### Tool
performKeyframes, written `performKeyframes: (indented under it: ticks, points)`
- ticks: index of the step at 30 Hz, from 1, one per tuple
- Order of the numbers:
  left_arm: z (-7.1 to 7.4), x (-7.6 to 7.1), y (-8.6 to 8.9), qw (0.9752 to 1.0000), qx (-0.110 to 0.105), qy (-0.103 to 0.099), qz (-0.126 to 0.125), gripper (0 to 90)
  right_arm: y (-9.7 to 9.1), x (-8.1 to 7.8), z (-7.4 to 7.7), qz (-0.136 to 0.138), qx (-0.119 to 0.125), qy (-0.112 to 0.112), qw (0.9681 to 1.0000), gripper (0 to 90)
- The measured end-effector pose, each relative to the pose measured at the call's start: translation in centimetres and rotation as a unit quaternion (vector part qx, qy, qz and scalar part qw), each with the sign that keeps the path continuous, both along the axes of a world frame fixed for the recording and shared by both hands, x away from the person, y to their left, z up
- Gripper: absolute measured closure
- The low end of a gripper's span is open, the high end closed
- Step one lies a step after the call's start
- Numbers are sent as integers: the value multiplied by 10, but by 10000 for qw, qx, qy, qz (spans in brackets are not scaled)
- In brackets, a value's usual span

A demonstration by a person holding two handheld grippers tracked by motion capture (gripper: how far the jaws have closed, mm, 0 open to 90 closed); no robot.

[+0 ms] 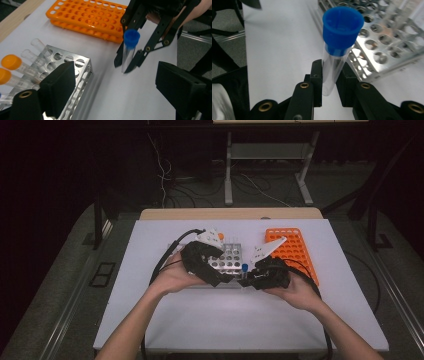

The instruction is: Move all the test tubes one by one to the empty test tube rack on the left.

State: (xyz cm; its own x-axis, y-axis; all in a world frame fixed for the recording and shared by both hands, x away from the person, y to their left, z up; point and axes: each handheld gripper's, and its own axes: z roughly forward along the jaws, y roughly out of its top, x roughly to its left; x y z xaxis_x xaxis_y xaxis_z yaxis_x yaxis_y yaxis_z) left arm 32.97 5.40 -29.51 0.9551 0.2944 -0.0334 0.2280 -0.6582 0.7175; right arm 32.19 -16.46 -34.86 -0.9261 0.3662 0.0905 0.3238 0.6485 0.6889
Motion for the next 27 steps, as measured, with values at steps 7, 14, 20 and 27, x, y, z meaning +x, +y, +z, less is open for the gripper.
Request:
performKeyframes:
  ticks: [7,14,20,27]
  points:
    - [-6,-1,-7,9995,177,57,-262,268,22,-7,-4,258,-52,-3,9997,757]
    - [-5,-3,-4,9987,156,124,-479,489,36,-11,-5,367,-2,27,9993,757]
    - [-7,-4,-2,9975,209,166,-656,637,41,-11,-2,386,132,38,9992,756]
    - [-5,-3,2,9974,187,209,-667,733,44,-10,-2,352,201,21,9992,681]
